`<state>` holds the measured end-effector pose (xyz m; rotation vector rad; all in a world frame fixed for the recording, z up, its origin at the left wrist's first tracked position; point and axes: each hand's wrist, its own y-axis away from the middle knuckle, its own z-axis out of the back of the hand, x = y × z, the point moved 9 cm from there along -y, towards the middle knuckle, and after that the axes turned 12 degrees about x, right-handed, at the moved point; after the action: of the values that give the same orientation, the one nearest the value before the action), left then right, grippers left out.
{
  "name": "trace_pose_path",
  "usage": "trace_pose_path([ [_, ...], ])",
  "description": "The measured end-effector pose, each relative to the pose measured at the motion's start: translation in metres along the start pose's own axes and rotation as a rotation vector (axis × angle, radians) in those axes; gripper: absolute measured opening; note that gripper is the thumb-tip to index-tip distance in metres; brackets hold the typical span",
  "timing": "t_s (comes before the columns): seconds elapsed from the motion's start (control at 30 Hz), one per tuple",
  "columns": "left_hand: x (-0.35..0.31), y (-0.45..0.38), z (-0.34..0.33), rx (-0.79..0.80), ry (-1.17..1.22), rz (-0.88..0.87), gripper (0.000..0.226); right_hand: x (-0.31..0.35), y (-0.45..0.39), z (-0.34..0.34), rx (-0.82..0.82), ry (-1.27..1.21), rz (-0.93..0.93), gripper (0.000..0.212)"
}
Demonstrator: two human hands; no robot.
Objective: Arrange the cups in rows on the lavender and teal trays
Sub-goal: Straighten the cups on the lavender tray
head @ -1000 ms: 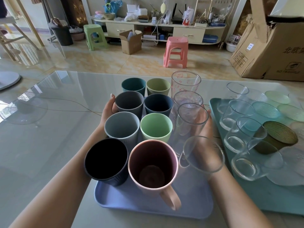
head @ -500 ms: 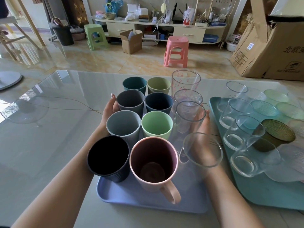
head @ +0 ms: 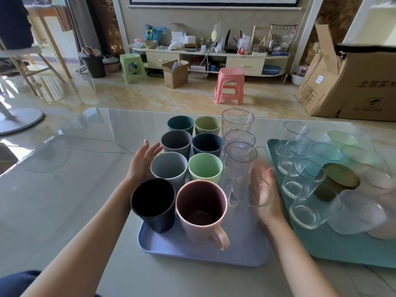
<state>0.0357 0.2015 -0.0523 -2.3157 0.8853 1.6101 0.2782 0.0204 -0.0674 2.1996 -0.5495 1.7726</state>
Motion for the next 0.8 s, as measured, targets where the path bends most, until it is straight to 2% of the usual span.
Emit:
trace_pose_path([
  [0.07, -0.011, 0.017, 0.003, -0.004, -0.064, -0.023, 0.048, -0.003, 0.022, -0.003, 0.030, -0.096, -0.042, 0.034],
  [0.1, -0.014, 0.023, 0.007, -0.009, -0.116, -0.033, 0.043, -0.001, 0.032, -0.005, 0.061, -0.028, -0.039, 0.032],
  [0.27, -0.020, 0.056, 0.005, 0.058, -0.293, -0.044, 0.029, -0.003, 0.074, -0.003, 0.146, 0.208, -0.068, 0.044],
  [0.37, -0.026, 0.065, -0.004, 0.096, -0.502, 0.026, 0.043, 0.001, 0.092, -0.018, 0.288, 0.265, -0.090, 0.070],
  [0.43, -0.029, 0.069, -0.009, 0.131, -0.632, 0.027, 0.046, 0.004, 0.098, -0.028, 0.363, 0.311, -0.089, 0.074],
  [0.5, -0.034, 0.075, -0.012, 0.157, -0.724, -0.004, 0.066, 0.002, 0.098, -0.033, 0.365, 0.362, -0.089, 0.079],
  [0.57, -0.035, 0.077, -0.009, 0.172, -0.749, 0.007, 0.079, -0.001, 0.098, -0.033, 0.295, 0.378, -0.088, 0.080],
  [0.7, -0.021, 0.080, -0.008, 0.262, -0.894, 0.087, 0.079, -0.003, 0.099, -0.033, 0.193, 0.402, -0.070, 0.076],
  [0.8, -0.021, 0.078, -0.004, 0.229, -0.947, 0.051, 0.070, -0.002, 0.099, -0.033, 0.186, 0.441, -0.053, 0.067],
])
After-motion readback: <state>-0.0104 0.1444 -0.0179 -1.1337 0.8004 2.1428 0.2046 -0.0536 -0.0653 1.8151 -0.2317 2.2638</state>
